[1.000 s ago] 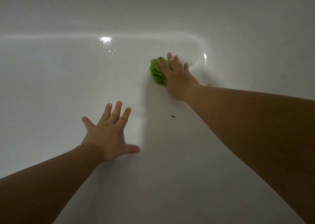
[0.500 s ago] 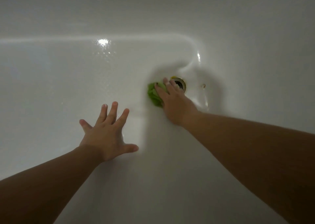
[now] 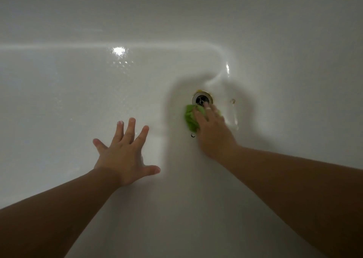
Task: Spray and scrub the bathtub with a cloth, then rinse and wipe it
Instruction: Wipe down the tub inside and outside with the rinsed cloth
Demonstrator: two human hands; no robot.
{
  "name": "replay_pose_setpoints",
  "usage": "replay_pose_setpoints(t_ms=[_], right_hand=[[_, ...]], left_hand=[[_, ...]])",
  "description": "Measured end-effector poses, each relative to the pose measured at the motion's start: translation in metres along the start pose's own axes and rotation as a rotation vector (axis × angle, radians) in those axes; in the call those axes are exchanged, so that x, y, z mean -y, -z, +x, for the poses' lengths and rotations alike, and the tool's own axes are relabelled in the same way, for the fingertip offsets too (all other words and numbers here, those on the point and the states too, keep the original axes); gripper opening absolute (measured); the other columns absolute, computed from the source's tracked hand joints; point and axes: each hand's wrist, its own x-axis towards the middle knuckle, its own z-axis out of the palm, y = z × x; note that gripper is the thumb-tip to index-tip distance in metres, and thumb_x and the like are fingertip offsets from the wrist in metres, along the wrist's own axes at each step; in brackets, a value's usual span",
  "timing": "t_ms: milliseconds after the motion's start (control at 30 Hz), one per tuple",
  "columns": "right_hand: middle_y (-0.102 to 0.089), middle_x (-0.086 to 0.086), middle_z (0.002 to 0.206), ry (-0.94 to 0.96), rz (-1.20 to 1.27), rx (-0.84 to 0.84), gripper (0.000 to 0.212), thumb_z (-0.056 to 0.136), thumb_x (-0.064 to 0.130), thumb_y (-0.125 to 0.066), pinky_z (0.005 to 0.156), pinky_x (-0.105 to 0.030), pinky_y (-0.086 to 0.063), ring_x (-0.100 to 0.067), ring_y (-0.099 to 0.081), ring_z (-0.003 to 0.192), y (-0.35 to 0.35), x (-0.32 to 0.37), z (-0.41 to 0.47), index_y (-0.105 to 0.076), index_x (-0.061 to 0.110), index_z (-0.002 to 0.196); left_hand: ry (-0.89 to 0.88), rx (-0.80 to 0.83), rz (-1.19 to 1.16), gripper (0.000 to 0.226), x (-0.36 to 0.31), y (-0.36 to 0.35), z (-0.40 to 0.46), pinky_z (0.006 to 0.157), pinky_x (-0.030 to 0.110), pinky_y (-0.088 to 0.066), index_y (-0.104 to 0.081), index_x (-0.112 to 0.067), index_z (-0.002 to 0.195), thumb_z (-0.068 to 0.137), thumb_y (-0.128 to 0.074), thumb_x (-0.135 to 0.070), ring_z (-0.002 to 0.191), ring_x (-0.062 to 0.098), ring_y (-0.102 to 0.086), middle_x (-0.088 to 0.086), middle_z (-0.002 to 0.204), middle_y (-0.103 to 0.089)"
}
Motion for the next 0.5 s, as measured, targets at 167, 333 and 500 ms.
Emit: replay_pose_setpoints(t_ms=[167, 333, 500], right_hand=[[0.004, -0.009, 0.172, 0.239, -0.118, 0.041, 0.074, 0.103, 0.009, -0.038, 0.126, -0.056, -0.009, -0.036, 0.006, 0.159, 0.013, 0.038, 0.055, -0.004, 0.026, 0.166], [0.002, -0.012, 0.173, -0.015, -0.092, 0.002, 0.081, 0.098, 0.008, -0.049, 0.127, -0.053, -0.013, -0.035, 0.002, 0.159, 0.05, -0.01, 0.099, -0.008, 0.029, 0.165], [-0.006, -0.015, 0.171, -0.215, -0.08, -0.017, 0.077, 0.097, 0.008, -0.05, 0.127, -0.051, -0.013, -0.035, 0.0, 0.159, 0.035, -0.049, 0.047, -0.017, 0.023, 0.164]], left_hand=[[-0.005, -0.013, 0.01, 0.127, 0.001, -0.002, 0.001, 0.111, 0.084, -0.008, 0.027, -0.043, 0.156, 0.063, -0.033, -0.105, 0.15, 0.028, 0.038, -0.002, 0.162, 0.042], [0.0, -0.036, 0.011, 0.125, 0.001, -0.003, 0.004, 0.111, 0.083, -0.007, 0.027, -0.046, 0.155, 0.063, -0.031, -0.106, 0.15, 0.028, 0.037, -0.003, 0.163, 0.041], [0.001, -0.027, -0.003, 0.125, -0.002, 0.001, 0.002, 0.112, 0.082, -0.008, 0.025, -0.045, 0.156, 0.065, -0.037, -0.103, 0.151, 0.029, 0.036, -0.002, 0.163, 0.04]])
